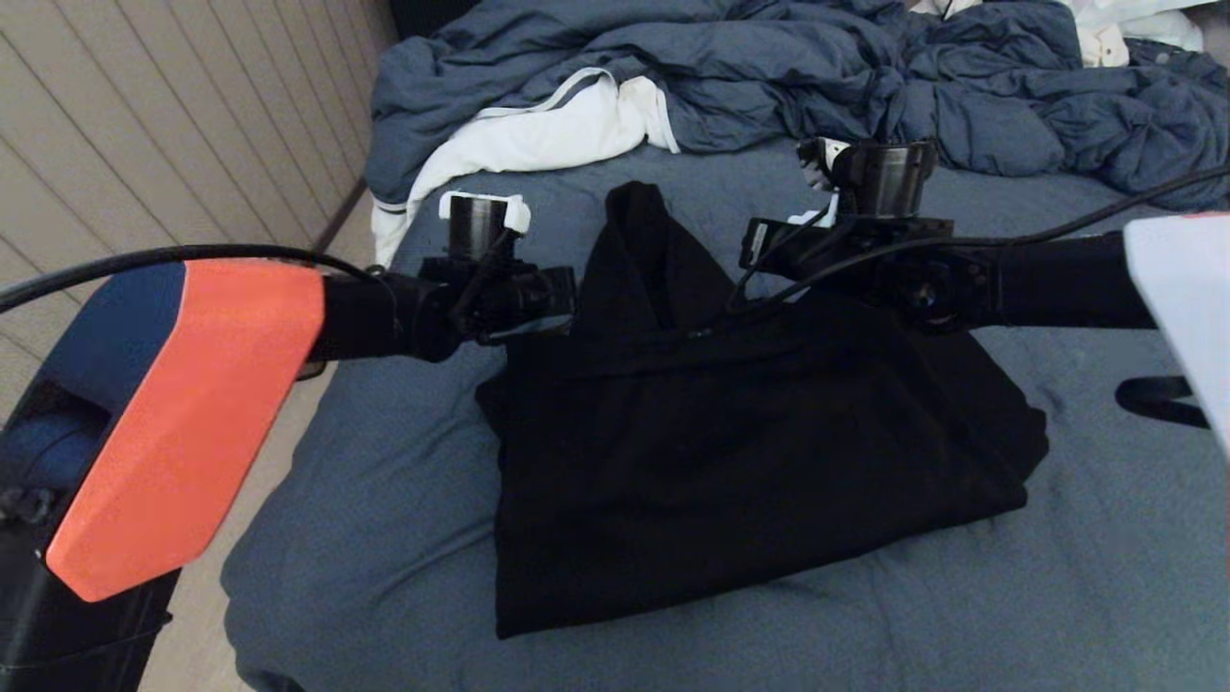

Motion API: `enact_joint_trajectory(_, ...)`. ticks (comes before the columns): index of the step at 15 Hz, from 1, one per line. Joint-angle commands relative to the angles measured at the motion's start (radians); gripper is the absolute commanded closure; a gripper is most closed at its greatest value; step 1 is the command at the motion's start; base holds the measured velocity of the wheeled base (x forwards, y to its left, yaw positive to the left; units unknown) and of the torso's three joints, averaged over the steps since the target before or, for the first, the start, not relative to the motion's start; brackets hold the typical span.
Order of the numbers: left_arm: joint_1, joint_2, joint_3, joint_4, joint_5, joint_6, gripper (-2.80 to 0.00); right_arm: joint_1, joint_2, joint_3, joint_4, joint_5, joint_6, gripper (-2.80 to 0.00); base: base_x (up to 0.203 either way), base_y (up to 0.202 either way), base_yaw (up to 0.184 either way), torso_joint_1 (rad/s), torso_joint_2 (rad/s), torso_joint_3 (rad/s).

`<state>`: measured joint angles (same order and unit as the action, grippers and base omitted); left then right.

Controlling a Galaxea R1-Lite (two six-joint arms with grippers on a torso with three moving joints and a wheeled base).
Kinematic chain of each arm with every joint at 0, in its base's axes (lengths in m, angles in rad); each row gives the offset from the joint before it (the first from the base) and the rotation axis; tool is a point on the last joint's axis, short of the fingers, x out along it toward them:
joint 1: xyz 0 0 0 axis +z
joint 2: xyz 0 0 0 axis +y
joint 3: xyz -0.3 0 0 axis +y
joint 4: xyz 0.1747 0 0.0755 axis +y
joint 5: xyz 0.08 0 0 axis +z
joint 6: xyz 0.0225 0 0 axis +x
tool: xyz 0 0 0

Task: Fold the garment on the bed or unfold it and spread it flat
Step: Fold the black sweatshirt

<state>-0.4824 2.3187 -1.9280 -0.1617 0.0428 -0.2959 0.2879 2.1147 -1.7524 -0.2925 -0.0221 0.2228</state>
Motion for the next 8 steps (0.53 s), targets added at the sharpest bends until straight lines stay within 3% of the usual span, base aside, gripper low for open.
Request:
enact_joint_trajectory(1, -0.008, -0.008, 0.028, -0.006, 0.039, -0.012, 0.0, 0.018, 0.039, -0.012, -0.01, -0.003, 0.003, 0.0, 0.0, 0.0, 0.0, 0.0, 0.0, 0.0)
enact_joint_trajectory(3, 0.015, -0.114, 0.148, -0.008, 0.048, -0.041, 0.0, 0.035, 0.099, -0.075, -0.024, -0.012, -0.004, 0.0, 0.0, 0.0, 0.0, 0.0, 0.0, 0.0)
enact_joint_trajectory(5, 0.034, -0.235, 0.349, -0.041, 0.042, -0.055, 0.0, 0.052, 0.177, -0.184, 0.009, -0.034, -0.012, 0.0, 0.0, 0.0, 0.0, 0.0, 0.0, 0.0)
enact_joint_trajectory(8, 0.069, -0.431, 0.703, -0.224, 0.035, -0.06, 0.0, 0.063, 0.23, -0.219, -0.003, -0.116, -0.085, 0.0, 0.0, 0.0, 0.0, 0.0, 0.0, 0.0)
